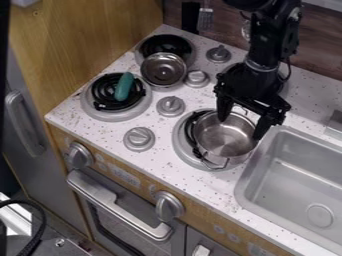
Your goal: Pick up the blue thing on the left burner and place it in the middle of stove
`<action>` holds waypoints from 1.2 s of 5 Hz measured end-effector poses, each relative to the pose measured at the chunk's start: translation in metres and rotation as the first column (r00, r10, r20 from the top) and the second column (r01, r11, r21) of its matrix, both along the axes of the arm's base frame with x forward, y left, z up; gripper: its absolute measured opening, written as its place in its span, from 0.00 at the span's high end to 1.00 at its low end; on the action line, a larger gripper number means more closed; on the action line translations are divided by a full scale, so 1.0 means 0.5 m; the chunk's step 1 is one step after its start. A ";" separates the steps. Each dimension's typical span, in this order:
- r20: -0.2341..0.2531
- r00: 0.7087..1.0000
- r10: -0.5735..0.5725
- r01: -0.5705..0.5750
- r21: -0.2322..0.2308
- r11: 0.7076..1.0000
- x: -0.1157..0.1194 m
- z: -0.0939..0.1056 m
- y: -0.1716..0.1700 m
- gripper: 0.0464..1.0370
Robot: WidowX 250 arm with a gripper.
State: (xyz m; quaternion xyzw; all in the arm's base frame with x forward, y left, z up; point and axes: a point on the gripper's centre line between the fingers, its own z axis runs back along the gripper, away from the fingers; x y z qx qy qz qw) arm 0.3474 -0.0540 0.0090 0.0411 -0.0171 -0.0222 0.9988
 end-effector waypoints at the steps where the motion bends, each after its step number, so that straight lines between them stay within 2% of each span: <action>1: -0.042 0.999 0.000 0.000 0.008 1.000 -0.011 -0.029 0.002 0.04; 2: -0.050 0.998 0.048 -0.048 0.017 0.999 -0.009 -0.034 0.042 0.04; 4: -0.028 0.969 0.246 -0.246 0.022 0.969 0.001 -0.027 0.204 0.04; 6: 0.046 0.938 0.345 -0.345 -0.005 0.939 0.038 -0.015 0.314 0.04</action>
